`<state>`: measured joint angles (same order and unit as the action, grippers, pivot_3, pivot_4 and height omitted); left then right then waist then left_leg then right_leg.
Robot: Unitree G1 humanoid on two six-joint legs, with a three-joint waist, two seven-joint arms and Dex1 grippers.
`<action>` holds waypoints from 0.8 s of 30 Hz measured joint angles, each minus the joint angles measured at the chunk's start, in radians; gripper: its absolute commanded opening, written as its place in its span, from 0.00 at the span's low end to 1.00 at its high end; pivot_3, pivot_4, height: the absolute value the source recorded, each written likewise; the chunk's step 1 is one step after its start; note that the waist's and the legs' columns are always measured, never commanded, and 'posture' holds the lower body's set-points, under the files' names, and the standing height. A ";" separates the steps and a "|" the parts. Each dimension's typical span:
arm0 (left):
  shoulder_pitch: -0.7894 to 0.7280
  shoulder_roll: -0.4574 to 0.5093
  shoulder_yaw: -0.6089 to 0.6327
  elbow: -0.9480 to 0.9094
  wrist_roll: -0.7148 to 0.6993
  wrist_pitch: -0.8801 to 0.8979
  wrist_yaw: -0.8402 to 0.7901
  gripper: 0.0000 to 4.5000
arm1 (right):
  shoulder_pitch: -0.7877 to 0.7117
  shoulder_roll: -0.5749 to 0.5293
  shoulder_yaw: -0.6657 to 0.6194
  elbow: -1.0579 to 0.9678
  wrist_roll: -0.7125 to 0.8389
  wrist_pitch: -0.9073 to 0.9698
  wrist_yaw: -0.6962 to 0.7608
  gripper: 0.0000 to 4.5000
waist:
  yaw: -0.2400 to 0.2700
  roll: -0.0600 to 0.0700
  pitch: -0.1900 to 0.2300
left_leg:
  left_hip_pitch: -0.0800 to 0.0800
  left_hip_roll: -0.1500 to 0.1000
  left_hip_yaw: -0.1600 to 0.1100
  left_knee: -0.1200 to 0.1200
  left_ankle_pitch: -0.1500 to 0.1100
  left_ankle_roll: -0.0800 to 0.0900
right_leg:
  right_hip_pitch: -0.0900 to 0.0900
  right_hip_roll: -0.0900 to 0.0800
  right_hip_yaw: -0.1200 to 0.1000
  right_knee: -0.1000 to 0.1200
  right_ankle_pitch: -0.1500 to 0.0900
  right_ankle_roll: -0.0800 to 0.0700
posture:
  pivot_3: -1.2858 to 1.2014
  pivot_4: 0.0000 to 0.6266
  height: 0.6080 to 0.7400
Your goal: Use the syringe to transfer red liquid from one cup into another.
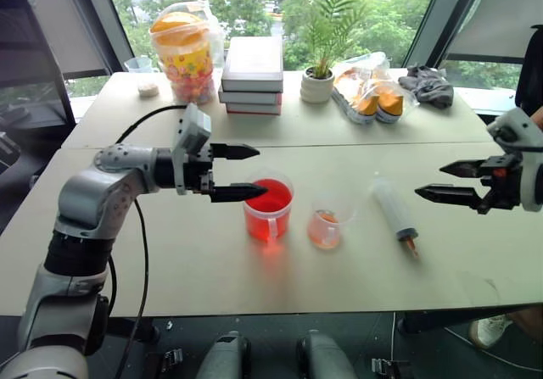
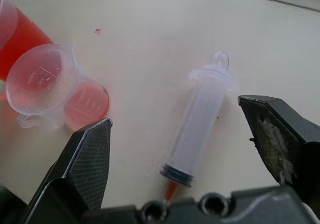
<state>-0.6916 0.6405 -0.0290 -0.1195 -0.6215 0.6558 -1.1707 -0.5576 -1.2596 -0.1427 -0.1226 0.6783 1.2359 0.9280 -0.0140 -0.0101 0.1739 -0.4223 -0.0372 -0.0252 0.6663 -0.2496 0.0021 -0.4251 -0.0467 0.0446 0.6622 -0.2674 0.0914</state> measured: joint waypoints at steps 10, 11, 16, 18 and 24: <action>0.013 -0.038 -0.022 0.006 0.008 -0.020 0.018 1.00 | -0.512 0.288 0.569 0.620 -0.307 0.107 0.009 0.99 | 0.003 0.000 0.000 | -0.005 0.000 0.001 -0.002 0.000 0.000 | -0.005 0.000 0.001 -0.001 0.000 0.000 | 0.52 0.24 1.00; 0.013 -0.038 -0.022 0.006 0.009 -0.021 0.018 1.00 | -0.516 0.295 0.577 0.635 -0.316 0.103 0.011 0.99 | 0.005 0.000 0.000 | -0.005 -0.001 0.001 -0.002 0.000 0.000 | -0.005 0.000 0.001 -0.001 0.000 0.000 | 0.52 0.24 1.00; 0.031 -0.042 -0.021 -0.005 0.022 -0.038 0.036 1.00 | -0.635 0.416 0.701 0.890 -0.464 0.007 0.073 0.99 | 0.000 0.000 0.000 | -0.004 -0.001 0.002 -0.002 0.000 0.000 | -0.005 -0.001 0.001 -0.002 0.000 0.000 | 0.52 0.24 1.00; 0.041 -0.044 -0.022 -0.011 0.022 -0.039 0.045 1.00 | -0.649 0.452 0.737 0.952 -0.517 -0.041 0.102 0.99 | -0.001 0.000 0.000 | -0.004 -0.001 0.001 -0.002 0.000 0.000 | -0.005 0.000 0.001 -0.001 0.000 0.000 | 0.52 0.24 1.00; 0.061 -0.045 -0.019 -0.026 0.023 -0.040 0.068 1.00 | -0.672 0.516 0.785 1.067 -0.638 -0.133 0.175 0.94 | -0.001 0.000 0.000 | -0.004 -0.001 0.001 -0.001 0.000 0.000 | -0.005 0.000 0.001 0.000 0.000 0.000 | 0.52 0.24 1.00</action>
<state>-0.6304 0.5957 -0.0478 -0.1455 -0.5987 0.6155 -1.1022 -1.2297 -0.7436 0.6424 0.9444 0.0402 1.1034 1.1033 -0.0148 -0.0100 0.1740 -0.4261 -0.0384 -0.0237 0.6648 -0.2495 0.0018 -0.4301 -0.0469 0.0451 0.6620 -0.2671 0.0915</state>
